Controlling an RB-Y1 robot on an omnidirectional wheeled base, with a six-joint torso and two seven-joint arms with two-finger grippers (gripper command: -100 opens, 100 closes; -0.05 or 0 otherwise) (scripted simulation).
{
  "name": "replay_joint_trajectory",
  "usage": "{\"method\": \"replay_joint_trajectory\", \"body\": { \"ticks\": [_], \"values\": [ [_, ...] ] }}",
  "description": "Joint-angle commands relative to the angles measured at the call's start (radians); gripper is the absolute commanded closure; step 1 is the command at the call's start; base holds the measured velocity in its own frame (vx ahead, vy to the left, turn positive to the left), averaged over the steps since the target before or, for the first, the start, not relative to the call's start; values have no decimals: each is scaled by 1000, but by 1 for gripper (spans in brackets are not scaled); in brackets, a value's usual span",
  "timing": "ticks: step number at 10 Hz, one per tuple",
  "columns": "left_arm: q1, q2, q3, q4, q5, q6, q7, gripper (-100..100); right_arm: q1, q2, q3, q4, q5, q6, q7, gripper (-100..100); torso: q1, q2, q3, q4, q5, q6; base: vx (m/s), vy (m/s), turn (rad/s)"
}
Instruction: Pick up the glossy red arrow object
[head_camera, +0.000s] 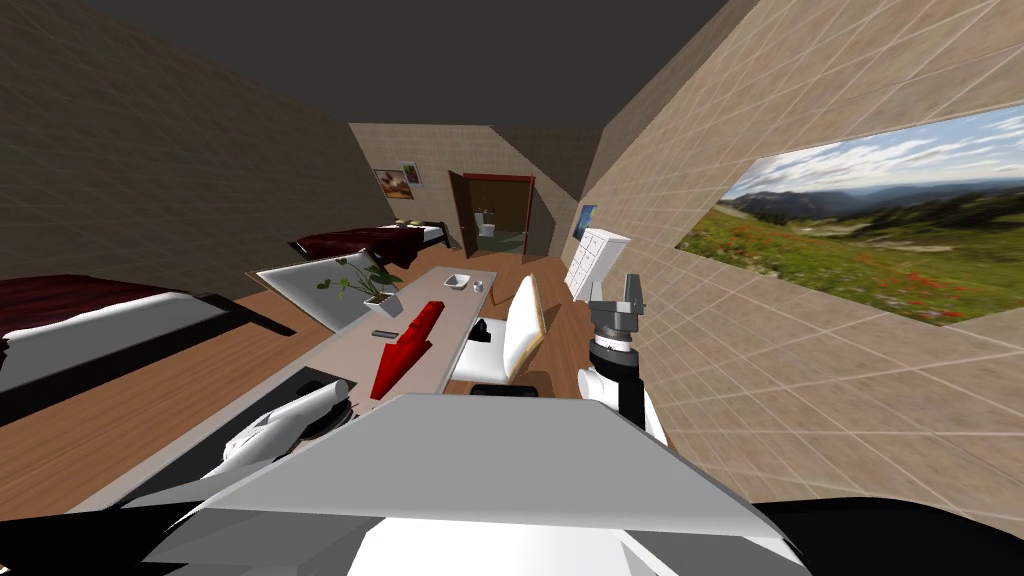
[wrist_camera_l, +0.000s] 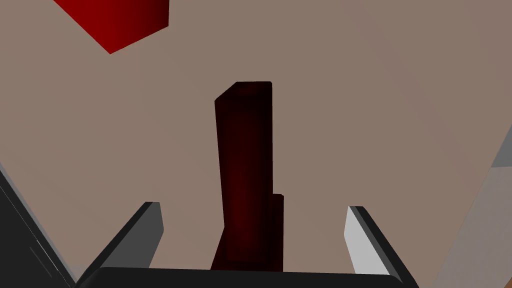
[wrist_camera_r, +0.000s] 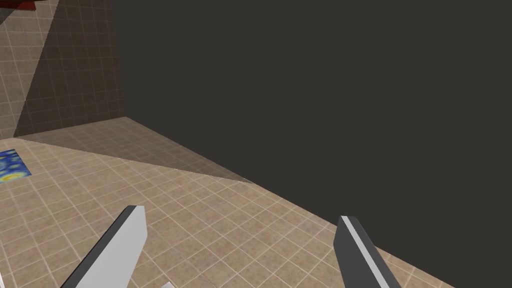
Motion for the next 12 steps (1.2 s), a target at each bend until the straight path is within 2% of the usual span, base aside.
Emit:
{"method": "replay_joint_trajectory", "body": {
  "ticks": [1, 5, 6, 7, 8, 9, 10, 12],
  "values": [
    [-15, 4, 0, 34, 2, -9, -13, -100, 0, 0, 0, 0, 0, 0, 0, 0, 0, 0, 0, 0, 0, 0, 0, 9, 0],
    [-12, 8, 14, 86, 0, 33, -17, -100, 0, 0, 0, 0, 0, 0, 0, 0, 0, 0, 0, 0, 0, 0, 1, 24, -15],
    [-7, 7, 12, 69, 1, 30, -13, -100, 0, 0, 0, 0, 0, 0, 0, 0, 0, 0, 0, 0, 0, 0, 0, 12, -4],
    [-7, 7, 12, 71, 1, 32, -14, 0, 0, 0, 0, 0, 0, 0, 0, 0, 0, 0, 0, 0, 0, 0, 0, 0, 0],
    [-2, 4, 32, 94, -2, 8, -62, -100, 0, 0, 0, 0, 0, 0, 0, 0, -1, 0, 0, 0, 0, 0, -4, -18, 56],
    [3, 1, 52, 117, -4, -16, -89, -100, 0, 0, 0, 0, 0, 0, 0, 0, -2, 0, 0, 0, 0, -1, -8, -35, 99],
    [3, 1, 52, 117, -4, -16, -111, -100, 0, 0, 0, 0, 0, 0, 0, 0, -3, 1, 1, 0, -1, -1, -6, -28, 81],
    [3, 1, 52, 117, -4, -16, -111, -100, 0, 0, 0, 0, 0, 0, 0, 0, -2, 0, 0, 0, -1, 0, 0, 0, 0]
  ]
}}
